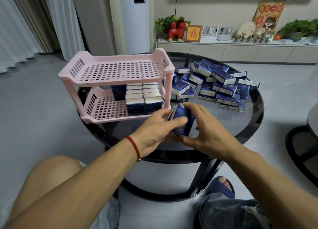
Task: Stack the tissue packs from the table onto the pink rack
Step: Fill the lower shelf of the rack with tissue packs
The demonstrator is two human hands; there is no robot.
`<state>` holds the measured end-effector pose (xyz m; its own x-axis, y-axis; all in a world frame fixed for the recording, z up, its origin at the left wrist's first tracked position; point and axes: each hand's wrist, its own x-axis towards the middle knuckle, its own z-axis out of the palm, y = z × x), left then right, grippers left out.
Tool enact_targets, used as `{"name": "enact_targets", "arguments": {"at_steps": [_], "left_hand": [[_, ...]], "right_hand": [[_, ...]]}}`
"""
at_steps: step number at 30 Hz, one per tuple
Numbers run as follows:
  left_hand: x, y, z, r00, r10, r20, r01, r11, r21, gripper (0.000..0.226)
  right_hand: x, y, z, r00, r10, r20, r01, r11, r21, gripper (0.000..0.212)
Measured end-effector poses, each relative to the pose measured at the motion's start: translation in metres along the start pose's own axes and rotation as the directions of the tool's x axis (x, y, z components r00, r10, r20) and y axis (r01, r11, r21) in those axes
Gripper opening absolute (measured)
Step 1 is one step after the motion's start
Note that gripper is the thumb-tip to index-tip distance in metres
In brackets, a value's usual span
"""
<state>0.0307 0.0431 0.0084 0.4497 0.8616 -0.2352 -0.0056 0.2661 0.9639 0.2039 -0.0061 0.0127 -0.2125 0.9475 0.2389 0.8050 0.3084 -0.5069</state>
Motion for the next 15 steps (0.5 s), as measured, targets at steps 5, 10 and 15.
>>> {"name": "enact_targets", "arguments": {"at_steps": [5, 10, 15], "left_hand": [[-0.003, -0.007, -0.026, 0.989, 0.106, -0.101, -0.092, 0.986, 0.138, 0.054], [-0.015, -0.012, -0.054, 0.971, 0.234, -0.051, -0.211, 0.936, 0.281, 0.061], [-0.024, -0.020, -0.075, 0.948, 0.316, -0.046, -0.195, 0.687, 0.700, 0.055]], "right_hand": [[0.013, -0.010, 0.013, 1.000, -0.019, 0.025, 0.017, 0.995, 0.099, 0.097], [0.020, -0.019, 0.024, 0.999, -0.041, 0.021, 0.035, 0.978, 0.204, 0.078], [0.028, -0.022, 0.039, 0.997, -0.073, 0.034, 0.066, 0.983, 0.172, 0.057]]}}
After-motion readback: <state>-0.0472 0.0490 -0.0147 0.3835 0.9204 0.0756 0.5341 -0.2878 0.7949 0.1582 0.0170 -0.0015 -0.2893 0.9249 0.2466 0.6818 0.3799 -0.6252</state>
